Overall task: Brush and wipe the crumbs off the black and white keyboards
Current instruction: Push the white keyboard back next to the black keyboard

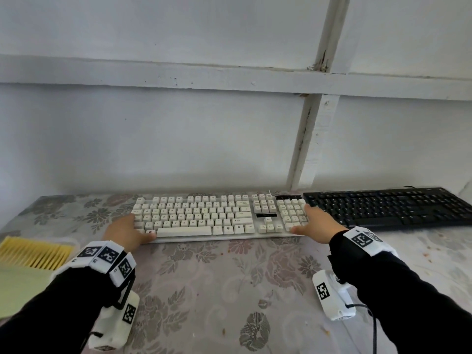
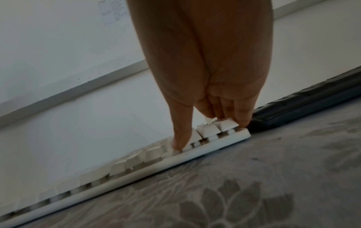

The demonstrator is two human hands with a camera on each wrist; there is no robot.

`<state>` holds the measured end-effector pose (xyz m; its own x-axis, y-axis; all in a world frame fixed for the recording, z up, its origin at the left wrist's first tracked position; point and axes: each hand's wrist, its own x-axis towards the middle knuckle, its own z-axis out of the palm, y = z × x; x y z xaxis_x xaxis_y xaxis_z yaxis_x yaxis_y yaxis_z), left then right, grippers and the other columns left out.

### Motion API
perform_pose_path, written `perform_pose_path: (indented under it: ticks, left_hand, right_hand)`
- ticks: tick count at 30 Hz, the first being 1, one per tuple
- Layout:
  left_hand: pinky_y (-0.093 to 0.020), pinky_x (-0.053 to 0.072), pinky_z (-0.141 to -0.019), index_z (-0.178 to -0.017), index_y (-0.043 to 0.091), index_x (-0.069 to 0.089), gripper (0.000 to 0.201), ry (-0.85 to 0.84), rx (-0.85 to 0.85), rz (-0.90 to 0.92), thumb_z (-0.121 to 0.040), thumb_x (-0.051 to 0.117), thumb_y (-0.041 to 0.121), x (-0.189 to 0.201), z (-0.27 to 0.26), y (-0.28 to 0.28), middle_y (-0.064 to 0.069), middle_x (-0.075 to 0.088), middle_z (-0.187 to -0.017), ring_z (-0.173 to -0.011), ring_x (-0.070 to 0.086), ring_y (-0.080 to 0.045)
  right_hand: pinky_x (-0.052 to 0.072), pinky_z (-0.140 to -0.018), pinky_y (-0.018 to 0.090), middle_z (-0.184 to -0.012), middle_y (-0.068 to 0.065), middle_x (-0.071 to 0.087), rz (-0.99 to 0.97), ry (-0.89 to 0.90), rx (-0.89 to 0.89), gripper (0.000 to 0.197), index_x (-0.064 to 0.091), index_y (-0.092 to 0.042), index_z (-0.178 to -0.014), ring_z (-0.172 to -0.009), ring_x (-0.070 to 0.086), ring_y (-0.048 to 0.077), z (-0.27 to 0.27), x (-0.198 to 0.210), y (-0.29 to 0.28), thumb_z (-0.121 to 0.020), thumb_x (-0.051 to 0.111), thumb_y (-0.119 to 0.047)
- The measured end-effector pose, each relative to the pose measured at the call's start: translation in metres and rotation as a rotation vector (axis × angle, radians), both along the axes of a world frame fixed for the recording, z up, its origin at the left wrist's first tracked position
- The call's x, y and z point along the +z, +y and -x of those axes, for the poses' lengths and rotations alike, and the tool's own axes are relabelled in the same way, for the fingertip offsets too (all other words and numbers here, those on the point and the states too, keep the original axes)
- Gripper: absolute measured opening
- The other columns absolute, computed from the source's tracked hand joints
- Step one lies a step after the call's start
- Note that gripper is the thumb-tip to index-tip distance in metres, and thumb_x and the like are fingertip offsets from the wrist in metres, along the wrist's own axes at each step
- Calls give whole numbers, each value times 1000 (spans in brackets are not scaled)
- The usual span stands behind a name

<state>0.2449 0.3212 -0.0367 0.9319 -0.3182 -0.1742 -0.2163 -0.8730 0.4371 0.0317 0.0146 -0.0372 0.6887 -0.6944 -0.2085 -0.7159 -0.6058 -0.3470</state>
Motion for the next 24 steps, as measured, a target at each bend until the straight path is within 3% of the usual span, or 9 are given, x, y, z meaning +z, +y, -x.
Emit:
perform_pose_path:
  ticks: [11, 17, 21, 24]
  left_hand:
    - [-35, 40, -90, -124, 1, 50, 51, -33, -49, 8, -85, 65, 30, 2, 17, 12, -18, 56, -126, -113, 53, -32]
    - [-35, 38, -95, -129, 2, 48, 51, -30, -38, 78, -86, 65, 23, 15, 48, 19, -15, 51, -133, -120, 49, -33]
    - [-38, 37, -100, -136, 7, 42, 61, -28, -50, 163, -85, 65, 32, 20, 77, 31, -11, 47, -138, -122, 48, -30]
    - [-38, 39, -102, -139, 14, 39, 64, 9, -61, 250, -85, 65, 34, 24, 102, 41, -7, 47, -139, -122, 49, -24]
  right_hand:
    - [35, -79, 24, -132, 16, 47, -18, 30, 17, 57, 40, -1, -132, -118, 49, 27, 21, 0, 7, -91, 59, -36]
    - [40, -98, 31, -139, 11, 47, -30, -50, 79, 63, 41, -8, -138, -120, 49, 22, 45, 10, 13, -88, 60, -41]
    - [33, -109, 34, -150, 5, 36, -81, -132, 80, 69, 33, -12, -145, -133, 39, 19, 68, 20, 22, -89, 59, -42]
    - [35, -110, 39, -147, -1, 42, -112, -187, 102, 66, 39, -20, -142, -134, 39, 18, 84, 25, 32, -86, 60, -47]
